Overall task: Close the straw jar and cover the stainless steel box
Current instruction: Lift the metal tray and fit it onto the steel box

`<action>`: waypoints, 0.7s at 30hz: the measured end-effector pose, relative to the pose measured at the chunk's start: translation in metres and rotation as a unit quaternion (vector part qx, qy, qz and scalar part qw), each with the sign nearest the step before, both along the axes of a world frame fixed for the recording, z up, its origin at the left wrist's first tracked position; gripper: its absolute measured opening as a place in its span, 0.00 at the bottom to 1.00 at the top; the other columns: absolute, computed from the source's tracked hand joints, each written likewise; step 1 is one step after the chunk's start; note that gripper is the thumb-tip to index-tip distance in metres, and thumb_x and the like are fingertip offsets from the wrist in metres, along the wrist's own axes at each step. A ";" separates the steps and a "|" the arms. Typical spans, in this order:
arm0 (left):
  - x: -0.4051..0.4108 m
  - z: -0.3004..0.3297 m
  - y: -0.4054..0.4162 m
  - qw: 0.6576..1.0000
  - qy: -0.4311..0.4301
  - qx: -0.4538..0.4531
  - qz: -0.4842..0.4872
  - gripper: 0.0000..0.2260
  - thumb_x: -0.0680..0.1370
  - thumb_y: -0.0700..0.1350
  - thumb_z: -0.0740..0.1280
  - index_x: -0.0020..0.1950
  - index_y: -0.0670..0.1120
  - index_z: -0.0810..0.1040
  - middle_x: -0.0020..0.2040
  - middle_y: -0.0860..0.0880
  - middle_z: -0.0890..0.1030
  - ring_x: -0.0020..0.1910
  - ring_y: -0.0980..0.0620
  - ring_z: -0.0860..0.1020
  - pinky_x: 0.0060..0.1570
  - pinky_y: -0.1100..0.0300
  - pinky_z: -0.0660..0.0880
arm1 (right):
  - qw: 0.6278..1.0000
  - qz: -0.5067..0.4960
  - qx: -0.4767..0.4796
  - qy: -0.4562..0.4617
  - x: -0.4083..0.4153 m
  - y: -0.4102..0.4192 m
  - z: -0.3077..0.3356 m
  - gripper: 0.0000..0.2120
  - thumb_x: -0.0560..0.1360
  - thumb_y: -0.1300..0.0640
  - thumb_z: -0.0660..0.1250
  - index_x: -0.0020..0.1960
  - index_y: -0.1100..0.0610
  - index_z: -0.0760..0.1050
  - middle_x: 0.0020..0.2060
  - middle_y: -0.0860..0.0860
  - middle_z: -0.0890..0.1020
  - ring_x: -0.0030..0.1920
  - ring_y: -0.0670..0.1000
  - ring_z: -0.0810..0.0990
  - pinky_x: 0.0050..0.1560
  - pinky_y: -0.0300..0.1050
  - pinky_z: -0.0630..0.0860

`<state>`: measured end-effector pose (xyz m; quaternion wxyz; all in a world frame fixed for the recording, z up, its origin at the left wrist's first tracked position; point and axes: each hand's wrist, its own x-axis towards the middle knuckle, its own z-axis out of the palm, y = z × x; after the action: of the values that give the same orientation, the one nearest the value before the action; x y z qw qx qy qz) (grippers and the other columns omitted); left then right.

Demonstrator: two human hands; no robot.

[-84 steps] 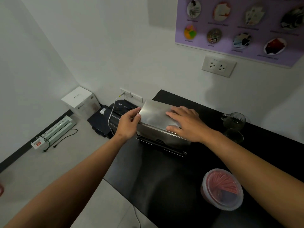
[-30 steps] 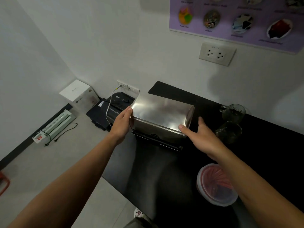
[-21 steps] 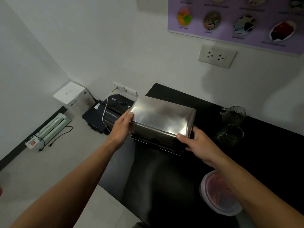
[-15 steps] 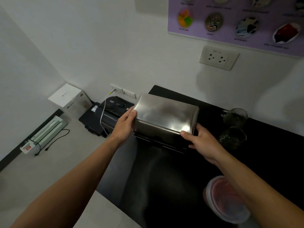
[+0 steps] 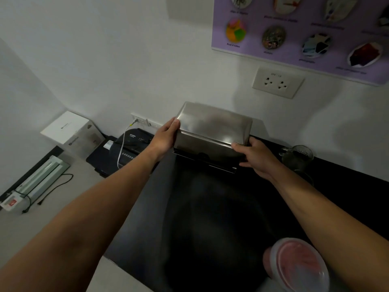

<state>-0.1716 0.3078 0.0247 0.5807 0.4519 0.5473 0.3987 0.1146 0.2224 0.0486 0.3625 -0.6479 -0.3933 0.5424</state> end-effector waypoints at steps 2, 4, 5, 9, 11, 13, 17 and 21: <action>0.002 0.003 0.010 1.000 0.006 0.002 0.014 0.11 0.84 0.55 0.66 0.60 0.53 0.85 0.51 0.48 0.88 0.42 0.69 0.79 0.57 0.58 0.75 | 1.000 -0.002 0.001 -0.004 0.002 0.009 0.000 0.16 0.79 0.51 0.74 0.65 0.52 0.77 0.60 0.48 0.82 0.62 0.53 0.80 0.62 0.59 0.79; 0.004 0.006 0.018 1.000 0.005 0.002 0.006 0.09 0.84 0.55 0.66 0.55 0.61 0.87 0.42 0.60 0.88 0.40 0.68 0.81 0.53 0.61 0.76 | 1.000 -0.005 0.004 -0.007 0.005 0.016 -0.002 0.15 0.79 0.50 0.74 0.63 0.51 0.77 0.60 0.47 0.82 0.63 0.53 0.79 0.63 0.60 0.79; 0.005 0.008 0.021 1.000 0.003 0.003 -0.007 0.10 0.84 0.55 0.65 0.52 0.63 0.87 0.39 0.62 0.85 0.38 0.68 0.82 0.48 0.63 0.77 | 1.000 -0.005 0.004 -0.006 0.006 0.019 -0.002 0.14 0.79 0.50 0.74 0.62 0.51 0.77 0.60 0.48 0.81 0.64 0.53 0.79 0.63 0.60 0.79; 0.008 0.013 0.029 1.000 0.006 0.006 -0.030 0.13 0.84 0.56 0.64 0.42 0.60 0.84 0.33 0.61 0.78 0.32 0.64 0.78 0.34 0.66 0.76 | 1.000 -0.004 0.007 -0.006 0.012 0.033 -0.006 0.15 0.79 0.49 0.74 0.63 0.50 0.76 0.65 0.50 0.81 0.67 0.54 0.78 0.64 0.61 0.79; 0.008 0.013 0.033 0.999 0.011 0.011 -0.038 0.14 0.83 0.56 0.64 0.41 0.59 0.83 0.33 0.62 0.79 0.32 0.65 0.78 0.34 0.67 0.76 | 1.000 -0.005 0.004 -0.007 0.015 0.039 -0.007 0.18 0.78 0.49 0.74 0.65 0.51 0.76 0.66 0.51 0.81 0.67 0.55 0.79 0.63 0.61 0.79; 0.009 0.013 0.037 0.999 0.017 0.013 -0.044 0.13 0.83 0.57 0.64 0.42 0.59 0.83 0.34 0.62 0.80 0.32 0.65 0.78 0.35 0.66 0.77 | 1.000 -0.003 0.000 -0.006 0.017 0.043 -0.009 0.21 0.78 0.48 0.75 0.68 0.52 0.76 0.67 0.51 0.81 0.68 0.55 0.79 0.62 0.60 0.79; 0.011 0.015 0.042 0.999 0.034 0.011 -0.037 0.10 0.79 0.60 0.65 0.40 0.61 0.81 0.32 0.61 0.76 0.32 0.61 0.74 0.39 0.58 0.70 | 1.000 -0.001 0.001 -0.001 0.017 0.046 -0.010 0.27 0.73 0.44 0.76 0.68 0.52 0.76 0.67 0.50 0.81 0.67 0.54 0.78 0.57 0.57 0.80; 0.010 0.016 0.045 0.998 0.045 0.011 -0.040 0.10 0.78 0.62 0.65 0.41 0.62 0.81 0.33 0.62 0.76 0.32 0.63 0.76 0.38 0.61 0.72 | 1.000 -0.001 0.002 0.002 0.016 0.047 -0.011 0.26 0.72 0.44 0.76 0.67 0.51 0.76 0.66 0.48 0.80 0.67 0.53 0.78 0.58 0.58 0.80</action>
<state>-0.1611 0.3527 0.0408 0.5661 0.4968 0.5500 0.3608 0.1310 0.2698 0.0376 0.3650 -0.6464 -0.3928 0.5429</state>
